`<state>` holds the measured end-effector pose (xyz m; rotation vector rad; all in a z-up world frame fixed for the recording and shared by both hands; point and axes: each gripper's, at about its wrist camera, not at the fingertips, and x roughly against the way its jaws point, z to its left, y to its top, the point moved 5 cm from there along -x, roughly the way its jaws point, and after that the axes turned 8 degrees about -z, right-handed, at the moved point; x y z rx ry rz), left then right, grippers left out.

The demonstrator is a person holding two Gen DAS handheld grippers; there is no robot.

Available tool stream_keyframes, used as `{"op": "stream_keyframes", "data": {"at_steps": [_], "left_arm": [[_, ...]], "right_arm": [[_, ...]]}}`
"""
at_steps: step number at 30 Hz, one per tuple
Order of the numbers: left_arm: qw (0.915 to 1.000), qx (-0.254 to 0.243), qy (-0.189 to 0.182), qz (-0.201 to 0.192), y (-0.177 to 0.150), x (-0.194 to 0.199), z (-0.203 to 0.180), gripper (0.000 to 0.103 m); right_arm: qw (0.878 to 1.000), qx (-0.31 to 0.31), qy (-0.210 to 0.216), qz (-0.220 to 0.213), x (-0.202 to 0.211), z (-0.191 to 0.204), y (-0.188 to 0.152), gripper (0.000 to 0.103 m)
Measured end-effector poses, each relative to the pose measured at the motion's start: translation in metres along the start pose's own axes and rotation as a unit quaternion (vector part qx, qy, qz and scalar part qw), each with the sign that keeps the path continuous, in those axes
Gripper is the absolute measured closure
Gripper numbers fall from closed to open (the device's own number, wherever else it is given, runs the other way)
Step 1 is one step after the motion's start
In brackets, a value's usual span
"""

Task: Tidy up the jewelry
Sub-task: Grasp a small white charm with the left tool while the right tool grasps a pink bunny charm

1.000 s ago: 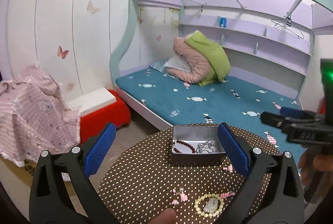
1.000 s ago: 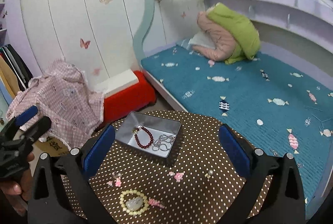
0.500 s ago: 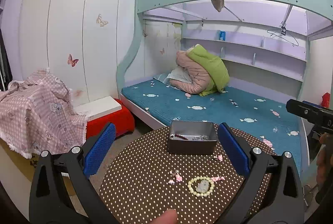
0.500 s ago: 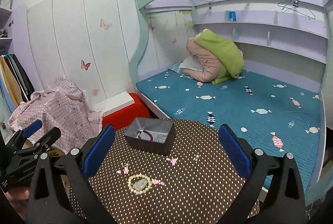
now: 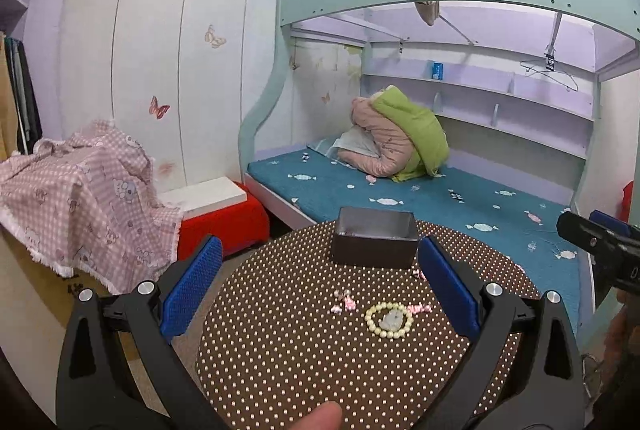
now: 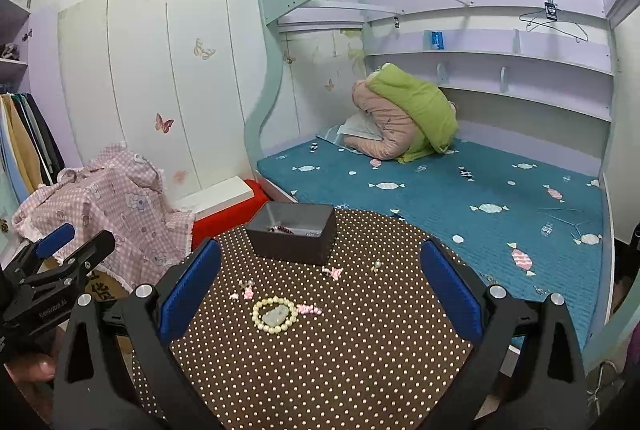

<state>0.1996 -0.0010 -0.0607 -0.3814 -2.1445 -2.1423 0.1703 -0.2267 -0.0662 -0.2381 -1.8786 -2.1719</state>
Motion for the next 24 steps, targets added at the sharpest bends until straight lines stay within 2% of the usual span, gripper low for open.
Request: {"op": "stream_keyframes", "data": {"at_steps": [12, 17, 24], "left_arm": [[0.9992, -0.005, 0.006, 0.039, -0.036, -0.011, 0.002, 0.005], [0.9964, -0.015, 0.01, 0.082, -0.06, -0.039, 0.002, 0.005], [0.9884, -0.023, 0.013, 0.15, -0.103, -0.103, 0.005, 0.005]], "right_arm": [[0.999, 0.013, -0.016, 0.033, -0.007, 0.002, -0.023, 0.007], [0.998, 0.02, -0.02, 0.055, -0.021, 0.003, -0.033, 0.007], [0.994, 0.022, -0.02, 0.101, -0.052, 0.002, -0.055, 0.007]]}}
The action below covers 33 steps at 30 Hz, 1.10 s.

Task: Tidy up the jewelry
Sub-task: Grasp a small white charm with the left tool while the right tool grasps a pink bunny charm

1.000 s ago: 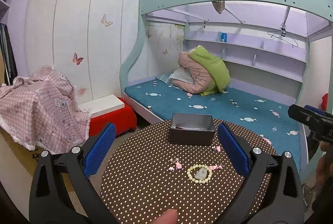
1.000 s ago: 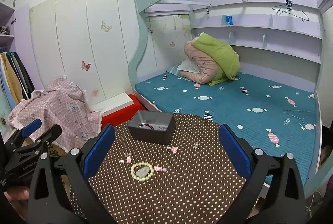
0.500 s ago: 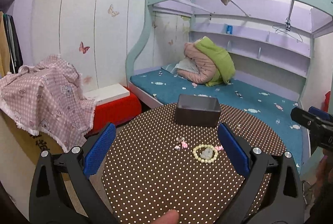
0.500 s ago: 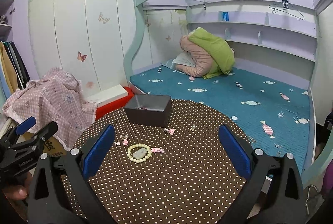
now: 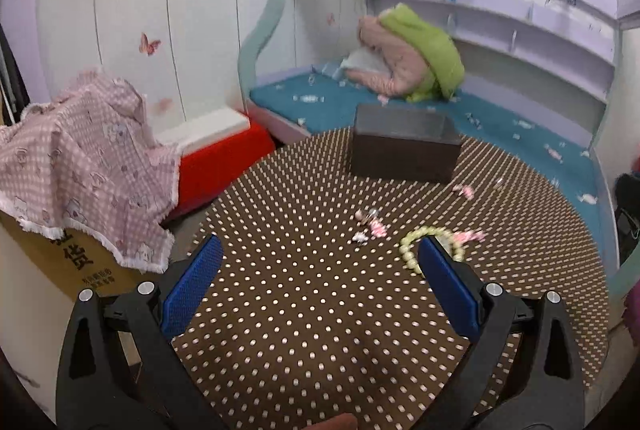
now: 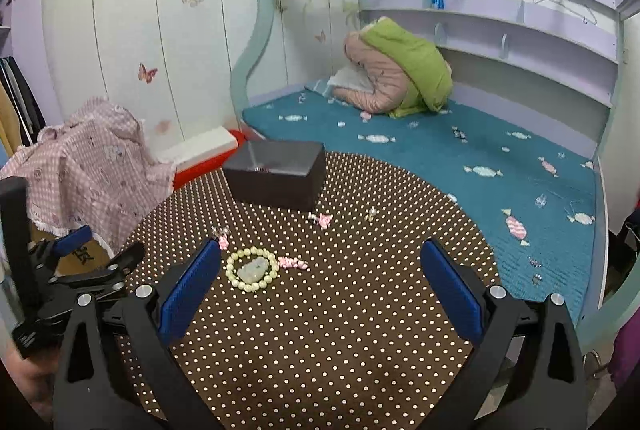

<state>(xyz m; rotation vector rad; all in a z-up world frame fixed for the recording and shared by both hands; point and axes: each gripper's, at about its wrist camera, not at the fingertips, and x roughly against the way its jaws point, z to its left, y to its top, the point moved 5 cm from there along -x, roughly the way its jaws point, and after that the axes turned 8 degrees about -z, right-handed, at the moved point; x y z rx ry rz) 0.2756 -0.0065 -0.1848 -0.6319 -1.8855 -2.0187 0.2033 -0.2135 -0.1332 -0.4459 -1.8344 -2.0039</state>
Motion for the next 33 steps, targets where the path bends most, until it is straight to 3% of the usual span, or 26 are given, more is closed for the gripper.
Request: {"op": "stream_keyframes", "data": {"at_steps": [7, 15, 17, 18, 21, 26, 31, 33], "left_arm": [[0.9983, -0.015, 0.004, 0.056, -0.015, -0.069, -0.002, 0.006], [0.9942, -0.03, -0.008, 0.103, -0.025, -0.113, -0.013, 0.006], [0.993, -0.031, -0.012, 0.113, -0.028, -0.119, -0.014, 0.018], [0.9915, -0.029, -0.021, 0.125, -0.031, -0.125, -0.016, 0.029], [0.9915, -0.014, -0.034, 0.125, -0.031, -0.129, -0.016, 0.033], [0.9912, -0.02, -0.049, 0.121, -0.028, -0.129, -0.02, 0.052], [0.9903, -0.013, -0.07, 0.119, -0.024, -0.13, -0.028, 0.089], [0.9896, -0.005, -0.078, 0.12, -0.023, -0.128, -0.026, 0.089]], "right_arm": [[0.998, -0.007, -0.007, 0.055, -0.045, -0.01, -0.015, 0.007], [0.996, -0.013, -0.004, 0.084, -0.078, -0.02, -0.02, 0.007], [0.996, -0.013, -0.001, 0.089, -0.085, -0.02, -0.02, 0.007], [0.996, -0.012, 0.001, 0.091, -0.088, -0.02, -0.02, 0.007], [0.995, -0.012, 0.005, 0.098, -0.1, -0.021, -0.021, 0.007], [0.994, -0.007, 0.013, 0.111, -0.129, -0.021, -0.018, 0.007], [0.992, 0.006, 0.016, 0.128, -0.165, -0.021, -0.019, 0.008], [0.991, 0.011, 0.022, 0.134, -0.18, -0.02, -0.018, 0.011]]}}
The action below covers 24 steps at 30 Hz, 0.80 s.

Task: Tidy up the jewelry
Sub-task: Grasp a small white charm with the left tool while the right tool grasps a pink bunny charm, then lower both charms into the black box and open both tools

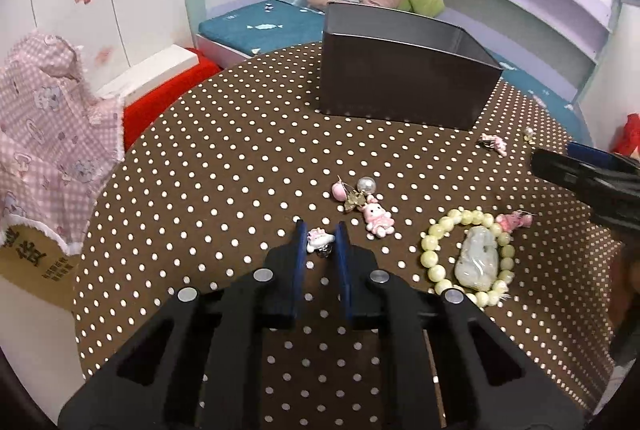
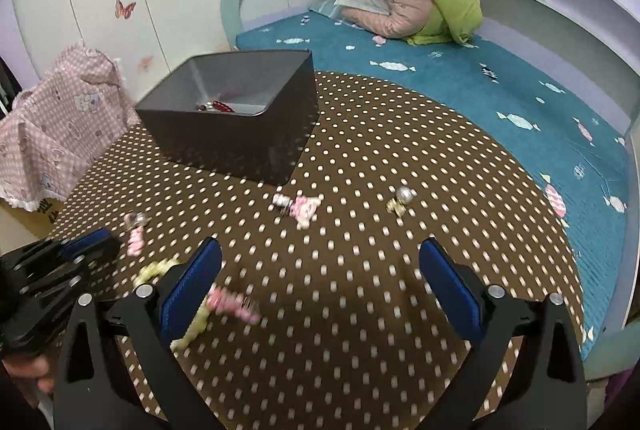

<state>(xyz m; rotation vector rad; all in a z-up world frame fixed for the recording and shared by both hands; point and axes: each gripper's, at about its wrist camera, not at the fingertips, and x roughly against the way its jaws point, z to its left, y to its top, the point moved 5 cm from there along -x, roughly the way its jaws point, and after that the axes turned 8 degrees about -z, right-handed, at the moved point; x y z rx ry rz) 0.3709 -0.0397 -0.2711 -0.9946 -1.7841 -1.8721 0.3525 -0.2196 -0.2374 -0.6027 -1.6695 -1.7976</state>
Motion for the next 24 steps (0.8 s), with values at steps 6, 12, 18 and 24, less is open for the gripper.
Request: {"op": "stream_keyframes", "data": {"at_steps": [6, 12, 18, 24], "left_arm": [[0.9999, 0.013, -0.003, -0.005, -0.004, 0.01, 0.009, 0.089], [0.9996, 0.022, -0.001, -0.016, 0.0, 0.022, 0.018, 0.089], [0.9992, 0.025, -0.006, -0.029, 0.004, 0.034, 0.019, 0.089], [0.9987, 0.024, -0.011, -0.044, 0.01, 0.048, 0.017, 0.089]], "right_arm": [[0.999, 0.029, -0.008, 0.012, -0.032, 0.003, 0.003, 0.033], [0.997, 0.076, 0.002, -0.001, -0.032, 0.015, 0.004, 0.078], [0.998, 0.063, 0.02, -0.001, -0.016, 0.013, -0.01, 0.078], [0.998, 0.038, 0.048, -0.017, 0.015, 0.011, -0.006, 0.078]]}}
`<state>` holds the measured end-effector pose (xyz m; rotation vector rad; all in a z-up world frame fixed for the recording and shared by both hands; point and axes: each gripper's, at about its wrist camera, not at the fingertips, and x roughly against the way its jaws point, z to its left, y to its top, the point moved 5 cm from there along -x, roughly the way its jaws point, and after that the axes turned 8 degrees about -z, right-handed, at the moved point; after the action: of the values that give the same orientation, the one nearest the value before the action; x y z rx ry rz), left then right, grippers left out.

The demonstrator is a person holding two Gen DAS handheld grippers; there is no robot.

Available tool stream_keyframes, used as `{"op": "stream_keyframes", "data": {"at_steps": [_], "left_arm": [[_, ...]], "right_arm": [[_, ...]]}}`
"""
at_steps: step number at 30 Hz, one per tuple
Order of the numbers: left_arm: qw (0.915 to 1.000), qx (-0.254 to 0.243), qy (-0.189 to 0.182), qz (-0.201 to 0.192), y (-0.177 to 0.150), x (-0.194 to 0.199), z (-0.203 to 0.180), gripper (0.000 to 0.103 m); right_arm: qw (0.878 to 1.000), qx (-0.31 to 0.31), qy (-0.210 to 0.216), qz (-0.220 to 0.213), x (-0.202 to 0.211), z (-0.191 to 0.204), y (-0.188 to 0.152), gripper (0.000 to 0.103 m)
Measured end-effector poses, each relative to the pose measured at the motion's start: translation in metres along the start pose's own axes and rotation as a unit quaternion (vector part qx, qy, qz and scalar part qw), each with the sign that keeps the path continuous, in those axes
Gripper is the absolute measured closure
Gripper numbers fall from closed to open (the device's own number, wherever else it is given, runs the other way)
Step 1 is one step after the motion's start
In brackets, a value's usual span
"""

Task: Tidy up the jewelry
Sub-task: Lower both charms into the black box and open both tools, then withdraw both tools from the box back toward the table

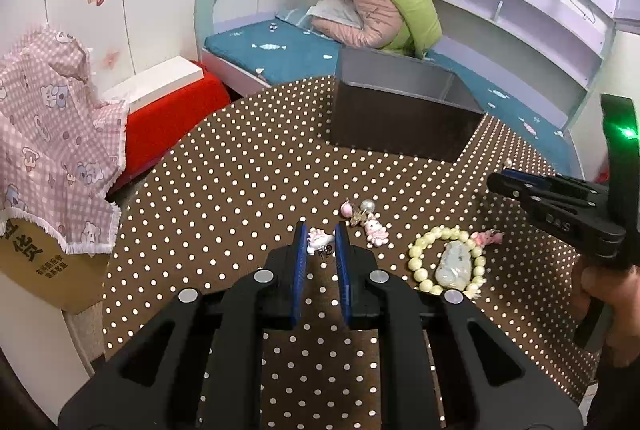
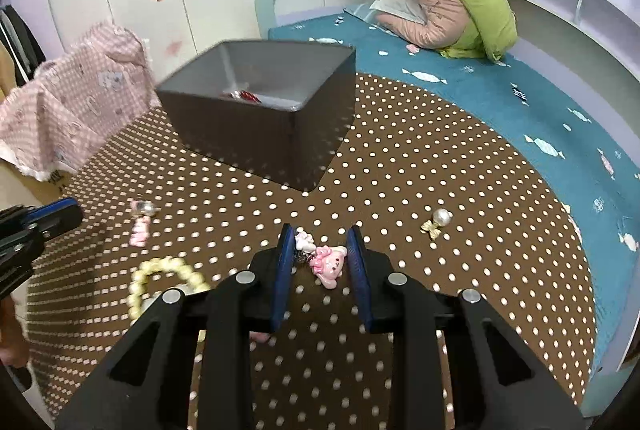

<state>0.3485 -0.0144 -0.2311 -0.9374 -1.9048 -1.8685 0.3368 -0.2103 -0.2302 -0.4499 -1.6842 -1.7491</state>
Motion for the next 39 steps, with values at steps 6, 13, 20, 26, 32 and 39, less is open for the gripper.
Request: {"op": "stream_keyframes", "data": {"at_steps": [6, 13, 20, 26, 32, 39], "left_arm": [[0.9995, -0.008, -0.008, -0.03, 0.023, 0.021, -0.007, 0.089], [0.9959, -0.032, -0.012, -0.084, 0.084, 0.041, -0.019, 0.089], [0.9921, -0.04, -0.049, -0.108, 0.155, 0.033, -0.035, 0.089], [0.9928, -0.028, -0.07, -0.093, 0.196, -0.002, -0.046, 0.089], [0.9956, -0.023, -0.067, -0.061, 0.204, -0.043, -0.046, 0.088], [0.998, -0.022, -0.044, -0.039, 0.197, -0.069, -0.037, 0.04]], "right_arm": [[0.999, 0.002, 0.026, -0.041, 0.041, 0.013, 0.032, 0.078], [0.994, 0.023, 0.044, -0.094, 0.073, 0.036, 0.085, 0.078], [0.991, 0.027, 0.053, -0.117, 0.069, 0.035, 0.143, 0.078], [0.993, 0.004, 0.059, -0.1, 0.04, 0.022, 0.169, 0.078], [0.995, -0.021, 0.071, -0.068, 0.006, 0.017, 0.172, 0.078], [0.994, -0.062, 0.086, -0.033, -0.022, 0.008, 0.164, 0.075]]}}
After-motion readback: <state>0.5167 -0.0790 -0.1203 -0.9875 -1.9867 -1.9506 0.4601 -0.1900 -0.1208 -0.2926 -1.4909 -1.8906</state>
